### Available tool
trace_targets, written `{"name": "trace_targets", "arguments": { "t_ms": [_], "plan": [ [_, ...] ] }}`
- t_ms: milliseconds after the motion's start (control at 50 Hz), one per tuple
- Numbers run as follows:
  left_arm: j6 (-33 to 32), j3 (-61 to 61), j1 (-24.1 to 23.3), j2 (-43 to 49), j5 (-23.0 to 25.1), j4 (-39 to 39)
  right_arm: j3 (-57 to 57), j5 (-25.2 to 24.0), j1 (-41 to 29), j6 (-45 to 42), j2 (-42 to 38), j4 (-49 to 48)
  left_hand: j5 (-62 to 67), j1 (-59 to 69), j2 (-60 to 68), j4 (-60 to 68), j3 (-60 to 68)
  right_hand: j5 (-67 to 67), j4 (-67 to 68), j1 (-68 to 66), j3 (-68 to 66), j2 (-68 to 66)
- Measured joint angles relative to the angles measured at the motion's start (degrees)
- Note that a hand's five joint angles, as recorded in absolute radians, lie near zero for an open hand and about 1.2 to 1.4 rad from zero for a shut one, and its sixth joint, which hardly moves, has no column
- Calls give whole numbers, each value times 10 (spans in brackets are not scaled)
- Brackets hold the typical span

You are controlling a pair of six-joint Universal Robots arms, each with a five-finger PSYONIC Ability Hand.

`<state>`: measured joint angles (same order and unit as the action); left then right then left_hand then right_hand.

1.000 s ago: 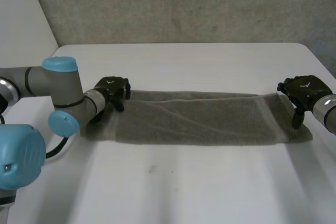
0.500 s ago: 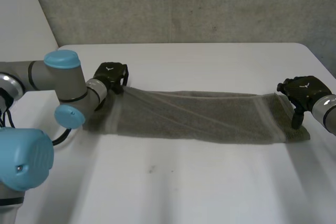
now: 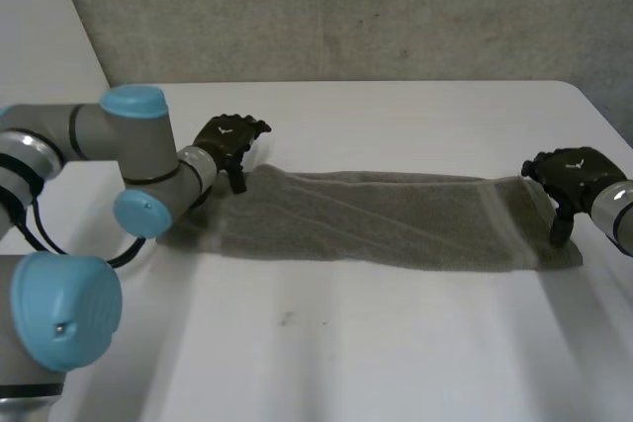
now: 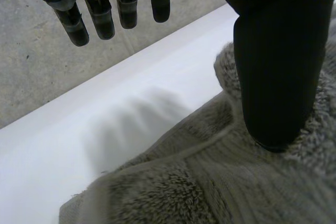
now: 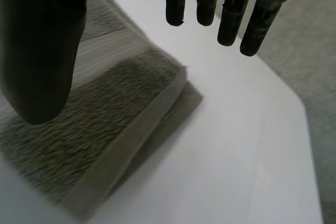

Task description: Fold the towel.

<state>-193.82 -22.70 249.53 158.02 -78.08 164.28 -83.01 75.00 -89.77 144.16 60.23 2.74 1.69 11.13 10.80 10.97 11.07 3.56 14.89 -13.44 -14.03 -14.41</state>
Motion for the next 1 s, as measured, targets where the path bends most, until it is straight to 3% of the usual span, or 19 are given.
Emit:
{"name": "trace_targets", "arguments": {
  "t_ms": [100, 240, 460, 640, 760, 1000],
  "plan": [
    [3, -60, 0, -56, 0, -20, -17, -13, 2, -3, 2, 22, 0, 0, 0, 0, -2, 6, 4, -6, -5, -4],
    [10, -186, 5, -151, 3, -20, -36, -28, 4, -17, -10, 21, 0, 0, 0, 0, -2, 126, 104, -119, -114, -107],
    [46, -343, 13, -267, 5, 45, -39, -24, 4, -43, -43, -36, -1, -3, -2, -3, -4, 247, 235, -248, -244, -237],
    [48, -371, 27, -275, 3, 90, -38, -20, 4, -43, -48, -42, -2, -3, -2, -4, -4, 316, 311, -329, -319, -316],
    [46, -366, 35, -263, 1, 113, -36, -20, 4, -43, -49, -42, -2, -3, -2, -5, -5, 589, 576, -588, -580, -583],
    [38, -355, 44, -205, -2, 171, -30, -6, 22, -43, -35, -41, -2, -3, -2, -4, -5, 625, 617, -613, -618, -607]
  ]
}}
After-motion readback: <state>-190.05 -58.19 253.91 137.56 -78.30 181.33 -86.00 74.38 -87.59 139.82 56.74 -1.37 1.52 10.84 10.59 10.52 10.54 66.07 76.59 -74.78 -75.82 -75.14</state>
